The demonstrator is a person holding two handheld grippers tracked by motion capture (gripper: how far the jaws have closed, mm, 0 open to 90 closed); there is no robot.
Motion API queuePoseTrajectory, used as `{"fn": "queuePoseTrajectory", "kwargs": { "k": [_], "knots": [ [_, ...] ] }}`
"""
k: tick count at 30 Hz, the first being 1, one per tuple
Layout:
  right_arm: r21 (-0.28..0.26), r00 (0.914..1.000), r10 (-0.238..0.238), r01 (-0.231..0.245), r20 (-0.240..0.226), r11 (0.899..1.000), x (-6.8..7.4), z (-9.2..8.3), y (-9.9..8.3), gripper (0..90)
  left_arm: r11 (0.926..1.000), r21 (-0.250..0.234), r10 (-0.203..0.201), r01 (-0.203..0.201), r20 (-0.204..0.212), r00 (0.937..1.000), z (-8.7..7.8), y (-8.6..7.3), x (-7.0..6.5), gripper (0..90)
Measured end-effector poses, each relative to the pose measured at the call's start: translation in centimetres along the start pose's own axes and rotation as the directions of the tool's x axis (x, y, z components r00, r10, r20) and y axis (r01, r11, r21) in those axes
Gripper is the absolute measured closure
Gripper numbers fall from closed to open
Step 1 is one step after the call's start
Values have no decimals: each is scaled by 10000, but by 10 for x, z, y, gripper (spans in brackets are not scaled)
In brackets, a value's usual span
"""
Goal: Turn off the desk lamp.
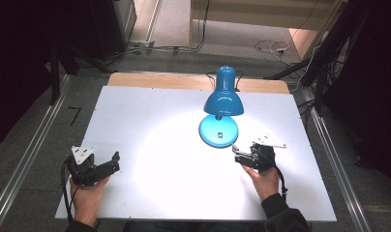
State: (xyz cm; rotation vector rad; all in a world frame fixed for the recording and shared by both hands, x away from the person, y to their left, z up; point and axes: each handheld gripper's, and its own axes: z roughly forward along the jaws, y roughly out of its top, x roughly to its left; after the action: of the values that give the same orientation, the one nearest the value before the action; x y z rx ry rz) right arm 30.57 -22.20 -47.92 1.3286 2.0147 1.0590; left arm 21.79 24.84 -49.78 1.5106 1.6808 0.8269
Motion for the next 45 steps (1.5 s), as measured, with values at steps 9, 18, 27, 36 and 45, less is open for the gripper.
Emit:
{"fn": "queuePoseTrajectory", "kwargs": {
  "k": [9,18,27,36,45],
  "knots": [
    [-21,10000,-7,7,-55,10000,5,4,3,192,10000,15,-10,10,0,10000,0,0,0,36],
    [-16,9999,-50,50,-91,10000,12,9,7,204,10000,28,-32,32,9,10000,0,0,0,36],
    [89,9997,-42,44,-235,10000,17,16,9,197,10000,40,-48,48,20,10000,0,0,1,36],
    [84,9999,24,-23,-171,10000,22,23,10,187,10000,46,-36,36,26,10000,1,0,1,36],
    [-20,9999,55,-55,-122,10000,26,28,9,323,10000,47,-34,34,36,10000,1,0,1,36]
  ]
}}
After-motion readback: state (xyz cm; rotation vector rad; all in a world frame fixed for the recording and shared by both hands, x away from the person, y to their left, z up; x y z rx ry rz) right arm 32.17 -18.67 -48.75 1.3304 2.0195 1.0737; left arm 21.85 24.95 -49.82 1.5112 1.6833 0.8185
